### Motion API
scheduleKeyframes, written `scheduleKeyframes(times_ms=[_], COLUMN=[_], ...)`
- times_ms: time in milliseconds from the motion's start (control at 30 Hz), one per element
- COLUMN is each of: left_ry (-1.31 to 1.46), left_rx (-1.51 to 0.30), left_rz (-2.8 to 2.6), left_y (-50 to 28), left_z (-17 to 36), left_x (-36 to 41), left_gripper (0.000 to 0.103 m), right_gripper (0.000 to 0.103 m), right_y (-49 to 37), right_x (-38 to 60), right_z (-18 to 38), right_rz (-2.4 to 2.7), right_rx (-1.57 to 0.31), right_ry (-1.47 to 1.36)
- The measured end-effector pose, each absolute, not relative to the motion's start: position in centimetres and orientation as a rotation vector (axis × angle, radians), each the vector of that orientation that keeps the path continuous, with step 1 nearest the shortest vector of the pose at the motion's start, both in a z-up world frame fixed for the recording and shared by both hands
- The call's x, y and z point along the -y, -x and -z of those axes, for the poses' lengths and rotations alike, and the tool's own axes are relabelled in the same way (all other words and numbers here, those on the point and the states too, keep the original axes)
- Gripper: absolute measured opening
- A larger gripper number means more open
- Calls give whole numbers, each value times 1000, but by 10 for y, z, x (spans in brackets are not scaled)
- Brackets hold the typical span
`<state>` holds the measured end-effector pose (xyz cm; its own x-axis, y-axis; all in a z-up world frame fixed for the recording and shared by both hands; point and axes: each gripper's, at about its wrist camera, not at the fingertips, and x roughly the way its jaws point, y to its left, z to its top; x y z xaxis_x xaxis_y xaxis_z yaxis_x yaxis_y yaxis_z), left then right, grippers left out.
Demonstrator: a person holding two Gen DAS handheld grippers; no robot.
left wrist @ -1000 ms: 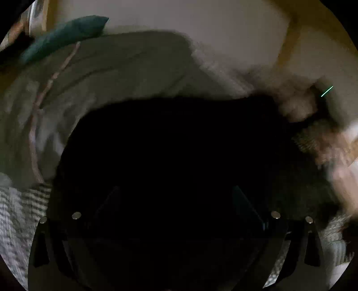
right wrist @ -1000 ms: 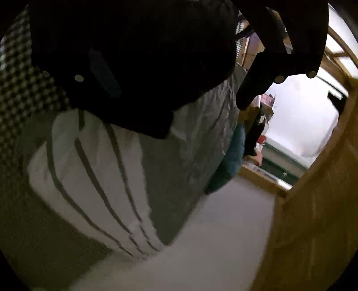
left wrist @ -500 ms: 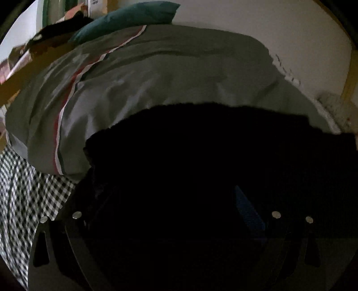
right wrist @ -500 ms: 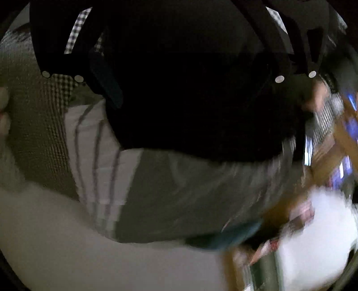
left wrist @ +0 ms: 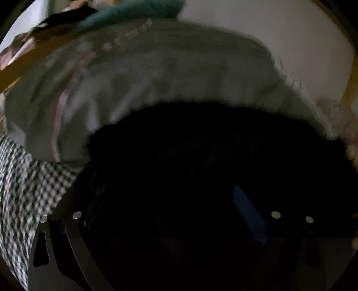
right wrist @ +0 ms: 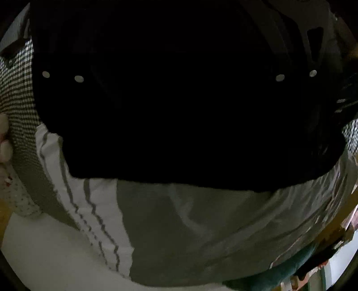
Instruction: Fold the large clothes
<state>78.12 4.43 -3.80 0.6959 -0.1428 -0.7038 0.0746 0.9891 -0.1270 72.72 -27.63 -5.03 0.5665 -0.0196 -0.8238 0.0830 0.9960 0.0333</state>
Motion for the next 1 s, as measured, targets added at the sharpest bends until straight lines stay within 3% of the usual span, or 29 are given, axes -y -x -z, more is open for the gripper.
scheduleKeyframes(times_ms=[67,133,233,400,500,633,733,1000], left_ry=[152,116,14,-147,-136,-145,-152,-112], left_rx=[-707,-751,-815,-846,-831,-838,-744,-754], left_rz=[144,211,224,88,80,80,63,79], left_y=[-748,-727,-710,-699,-699,-685,-648,-631], left_z=[6,-6,8,70,72,61,47,56], left_x=[-49,-39,-22,-5,-5,-6,-23,-43], left_gripper=[98,98,98,99,99,98,98,99], right_gripper=[100,100,100,100,100,100,100,100], right_y=[-716,-694,-663,-612,-609,-598,-559,-539], right_x=[282,297,282,228,232,240,250,245], right_z=[37,16,-4,51,87,75,53,85], right_rz=[-3,-72,-40,-8,17,44,65,104], right_rx=[-900,-812,-831,-936,-928,-950,-871,-882], right_ry=[-189,-339,-185,183,166,112,62,139])
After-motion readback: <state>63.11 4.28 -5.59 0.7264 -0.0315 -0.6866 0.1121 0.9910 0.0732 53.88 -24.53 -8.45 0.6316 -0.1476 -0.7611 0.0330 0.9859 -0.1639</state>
